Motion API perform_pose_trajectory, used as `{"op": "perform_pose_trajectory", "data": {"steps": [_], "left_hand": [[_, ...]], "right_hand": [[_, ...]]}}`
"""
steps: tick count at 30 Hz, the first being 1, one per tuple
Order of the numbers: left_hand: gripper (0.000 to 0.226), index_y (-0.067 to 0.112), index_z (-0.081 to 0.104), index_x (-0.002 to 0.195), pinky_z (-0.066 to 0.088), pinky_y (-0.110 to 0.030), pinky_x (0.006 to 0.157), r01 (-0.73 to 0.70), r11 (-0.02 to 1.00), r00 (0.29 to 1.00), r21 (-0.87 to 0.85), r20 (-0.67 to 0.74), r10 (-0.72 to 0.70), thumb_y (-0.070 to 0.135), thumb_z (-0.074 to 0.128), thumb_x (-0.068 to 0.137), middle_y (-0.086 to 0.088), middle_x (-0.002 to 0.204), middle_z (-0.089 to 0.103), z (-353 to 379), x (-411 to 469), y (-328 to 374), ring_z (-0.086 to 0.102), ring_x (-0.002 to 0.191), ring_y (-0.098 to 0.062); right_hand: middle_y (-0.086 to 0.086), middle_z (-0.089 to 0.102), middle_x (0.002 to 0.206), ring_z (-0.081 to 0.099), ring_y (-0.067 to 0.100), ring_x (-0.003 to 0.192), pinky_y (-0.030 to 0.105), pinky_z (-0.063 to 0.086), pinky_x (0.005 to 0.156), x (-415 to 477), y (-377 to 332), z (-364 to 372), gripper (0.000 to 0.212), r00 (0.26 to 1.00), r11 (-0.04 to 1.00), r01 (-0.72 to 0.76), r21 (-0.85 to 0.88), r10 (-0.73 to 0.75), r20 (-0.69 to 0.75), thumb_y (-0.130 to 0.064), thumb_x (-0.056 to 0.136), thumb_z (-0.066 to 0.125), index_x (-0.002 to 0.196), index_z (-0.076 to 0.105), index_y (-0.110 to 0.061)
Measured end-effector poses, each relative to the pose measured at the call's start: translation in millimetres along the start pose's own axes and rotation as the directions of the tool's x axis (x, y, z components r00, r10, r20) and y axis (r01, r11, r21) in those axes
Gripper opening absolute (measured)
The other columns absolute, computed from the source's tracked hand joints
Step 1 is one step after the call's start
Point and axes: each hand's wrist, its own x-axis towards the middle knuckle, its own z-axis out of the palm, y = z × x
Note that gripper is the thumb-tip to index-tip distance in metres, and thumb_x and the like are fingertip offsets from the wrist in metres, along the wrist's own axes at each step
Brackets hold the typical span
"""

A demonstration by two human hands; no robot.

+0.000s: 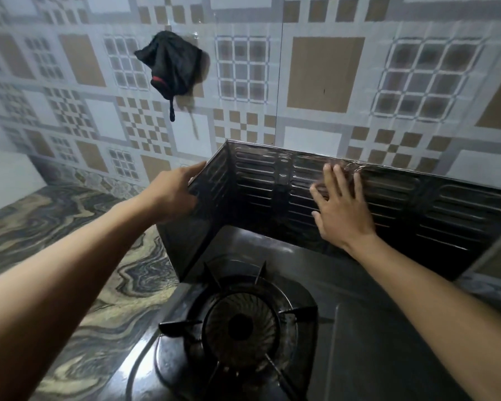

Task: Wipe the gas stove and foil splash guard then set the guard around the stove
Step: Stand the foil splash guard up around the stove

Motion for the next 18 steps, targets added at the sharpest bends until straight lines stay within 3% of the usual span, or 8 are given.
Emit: {"op": "perform_pose_trajectory", "data": {"steps": [3,6,10,14,18], "left_hand": [[0.079,0.022,0.033,0.154,0.042,-0.035,0.101,0.049,0.999,0.999,-0.002,-0.002,-0.049,0.009,0.069,0.085,-0.017,0.140,0.058,0.9,1.6,-0.3,0.056,0.124,-0.035],[0.078,0.013,0.034,0.153,0.043,-0.036,0.104,0.115,0.991,0.993,-0.069,-0.007,-0.116,0.015,0.073,0.086,-0.018,0.139,0.058,-3.4,0.8,-0.1,0.059,0.122,-0.033],[0.053,0.015,0.060,0.132,0.054,-0.039,0.091,0.116,0.992,0.993,-0.052,0.022,-0.115,0.017,0.076,0.082,-0.013,0.113,0.072,-8.6,-6.4,-2.0,0.068,0.099,-0.030],[0.058,0.023,0.058,0.135,0.049,-0.028,0.079,0.108,0.993,0.992,-0.038,0.068,-0.105,0.018,0.077,0.081,-0.008,0.113,0.072,-7.5,-12.0,-6.0,0.065,0.090,-0.024],[0.064,0.025,0.053,0.142,0.047,-0.028,0.079,0.062,0.998,0.996,-0.001,0.067,-0.061,0.011,0.072,0.082,-0.012,0.116,0.071,-8.2,-13.7,-8.1,0.065,0.092,-0.028]], "right_hand": [[0.028,0.039,0.146,0.034,0.044,0.136,0.066,0.026,0.107,9.8,-10.5,-17.9,0.057,0.997,0.999,0.032,0.042,-0.029,-0.072,-0.035,0.084,0.060,0.136,0.054,-0.013],[0.021,0.055,0.130,0.048,0.038,0.120,0.055,0.038,0.096,24.0,-21.2,-38.1,0.055,0.978,0.989,0.084,0.119,-0.059,-0.200,-0.031,0.080,0.062,0.132,0.058,-0.010],[0.018,0.051,0.139,0.046,0.036,0.127,0.052,0.041,0.101,48.9,-41.2,-59.0,0.060,0.967,0.945,0.156,0.286,-0.088,-0.238,-0.027,0.085,0.059,0.143,0.048,-0.012],[0.017,0.038,0.151,0.035,0.035,0.138,0.053,0.035,0.110,64.5,-55.4,-62.3,0.065,0.982,0.923,0.149,0.356,-0.095,-0.165,-0.019,0.088,0.056,0.150,0.037,-0.013],[0.021,0.029,0.157,0.023,0.035,0.146,0.056,0.020,0.119,60.8,-57.1,-46.5,0.071,0.986,0.940,0.145,0.308,-0.114,-0.119,-0.015,0.085,0.058,0.152,0.032,-0.011]]}}
